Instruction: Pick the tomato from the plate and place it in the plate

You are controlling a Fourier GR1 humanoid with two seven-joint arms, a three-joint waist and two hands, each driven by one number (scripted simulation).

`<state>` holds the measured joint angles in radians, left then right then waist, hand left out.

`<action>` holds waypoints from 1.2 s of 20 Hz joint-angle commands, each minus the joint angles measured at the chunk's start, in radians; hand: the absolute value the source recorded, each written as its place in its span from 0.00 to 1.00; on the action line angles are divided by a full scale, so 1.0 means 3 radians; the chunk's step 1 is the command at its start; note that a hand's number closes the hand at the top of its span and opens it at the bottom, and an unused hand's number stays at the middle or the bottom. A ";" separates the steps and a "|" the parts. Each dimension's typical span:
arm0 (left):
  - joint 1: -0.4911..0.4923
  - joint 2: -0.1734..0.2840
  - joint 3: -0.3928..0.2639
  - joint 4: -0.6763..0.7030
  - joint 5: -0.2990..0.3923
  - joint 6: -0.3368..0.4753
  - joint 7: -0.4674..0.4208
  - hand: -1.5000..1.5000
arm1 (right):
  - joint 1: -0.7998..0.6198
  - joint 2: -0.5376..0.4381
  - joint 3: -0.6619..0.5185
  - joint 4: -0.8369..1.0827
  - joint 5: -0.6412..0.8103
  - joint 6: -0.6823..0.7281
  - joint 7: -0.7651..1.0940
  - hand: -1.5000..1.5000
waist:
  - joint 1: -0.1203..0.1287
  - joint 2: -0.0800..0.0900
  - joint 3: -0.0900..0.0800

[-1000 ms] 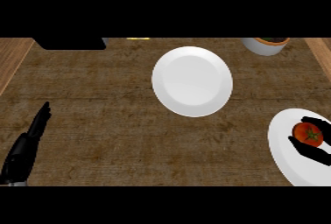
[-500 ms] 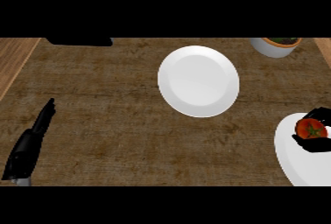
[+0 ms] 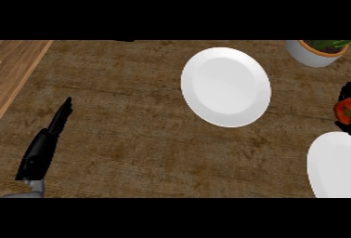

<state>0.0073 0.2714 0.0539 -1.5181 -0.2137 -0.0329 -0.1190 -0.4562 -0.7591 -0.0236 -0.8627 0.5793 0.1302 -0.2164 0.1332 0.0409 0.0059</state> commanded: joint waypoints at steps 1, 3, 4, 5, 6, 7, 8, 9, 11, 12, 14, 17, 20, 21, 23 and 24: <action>-0.0097 0.0003 0.0025 0.0053 -0.0005 0.0013 0.0037 0.50 | -0.0543 -0.0112 -0.0017 0.0451 0.0154 -0.0125 -0.0318 1.00 | -0.0020 -0.0004 0.0004; -0.0053 -0.0006 0.0052 0.0081 -0.0006 0.0041 0.0020 0.50 | -0.0656 -0.0041 -0.0132 0.0619 0.0091 -0.0336 -0.0583 1.00 | -0.0075 -0.0019 0.0005; 0.0016 0.0030 0.0049 0.0116 0.0001 -0.0012 -0.0080 0.50 | -0.0736 -0.0022 -0.0120 0.0676 0.0173 -0.0500 -0.0604 1.00 | -0.0073 -0.0022 0.0001; -0.0029 -0.0063 0.0036 0.0153 -0.0058 0.0120 -0.0046 0.50 | -0.0794 -0.0046 -0.0110 0.0720 0.0219 -0.0590 -0.0738 1.00 | -0.0129 -0.0031 -0.0001; -0.0031 -0.0018 0.0044 0.0051 -0.0021 0.0057 0.0032 0.50 | -0.0797 0.0043 -0.0211 0.0770 0.0130 -0.0754 -0.0880 1.00 | -0.0128 -0.0037 0.0005; 0.0064 0.0014 0.0120 0.0016 0.0040 0.0045 0.0004 0.50 | -0.0892 -0.0130 -0.0312 0.0786 0.0024 -0.0613 -0.1073 1.00 | -0.0147 -0.0059 0.0002; -0.0030 0.0067 0.0155 0.0042 0.0035 0.0026 0.0087 0.50 | -0.0981 -0.0088 -0.0307 0.0849 0.0024 -0.0631 -0.1202 1.00 | -0.0178 -0.0058 0.0000; 0.0050 0.0018 0.0102 0.0069 0.0005 0.0038 0.0015 0.50 | -0.1105 0.0064 -0.0317 0.0884 -0.0008 -0.0685 -0.1230 1.00 | -0.0164 -0.0059 -0.0003; -0.0009 0.0063 0.0149 -0.0001 0.0021 0.0030 0.0155 0.50 | -0.1139 0.0104 -0.0376 0.0876 -0.0132 -0.0638 -0.1622 1.00 | -0.0240 -0.0082 -0.0004; -0.0030 0.0028 0.0118 0.0048 -0.0039 0.0087 0.0085 0.50 | -0.1299 0.0015 -0.0447 0.0970 -0.0243 -0.0376 -0.1726 1.00 | -0.0226 -0.0070 -0.0005; 0.0106 -0.0010 0.0149 0.0068 -0.0006 0.0100 -0.0007 0.50 | -0.1418 -0.0005 -0.0412 0.1016 -0.0238 -0.0207 -0.1910 1.00 | -0.0278 -0.0096 -0.0013; 0.0265 0.0073 0.0251 0.0080 0.0060 0.0016 -0.0053 0.50 | -0.1516 0.0201 -0.0325 0.0997 -0.0236 -0.0028 -0.1946 1.00 | -0.0340 -0.0121 -0.0018; 0.0291 -0.0014 0.0187 0.0078 -0.0010 0.0079 -0.0136 0.50 | -0.1767 0.0300 -0.0236 0.1078 -0.0166 0.0136 -0.1922 1.00 | -0.0344 -0.0118 -0.0019; 0.0285 0.0016 0.0195 -0.0212 0.0042 0.0034 0.0177 0.50 | -0.1858 0.0467 -0.0180 0.0983 -0.0152 0.0132 -0.1724 1.00 | -0.0339 -0.0130 -0.0018; 0.0144 0.0008 0.0256 0.0293 0.0018 0.0046 -0.0129 0.50 | -0.1858 0.0659 -0.0171 0.0904 -0.0165 0.0081 -0.1633 1.00 | -0.0395 -0.0128 -0.0022; 0.0178 0.0112 0.0345 0.0211 0.0076 -0.0020 -0.0143 0.50 | -0.1904 0.0687 -0.0171 0.0806 -0.0222 0.0256 -0.1486 1.00 | -0.0406 -0.0139 -0.0022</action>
<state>0.0618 0.2797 0.1235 -1.4778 -0.2069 -0.0198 -0.1406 -0.9811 -0.6221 -0.0901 -0.5802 0.5241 0.1541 -0.7263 0.0257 0.0044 0.0002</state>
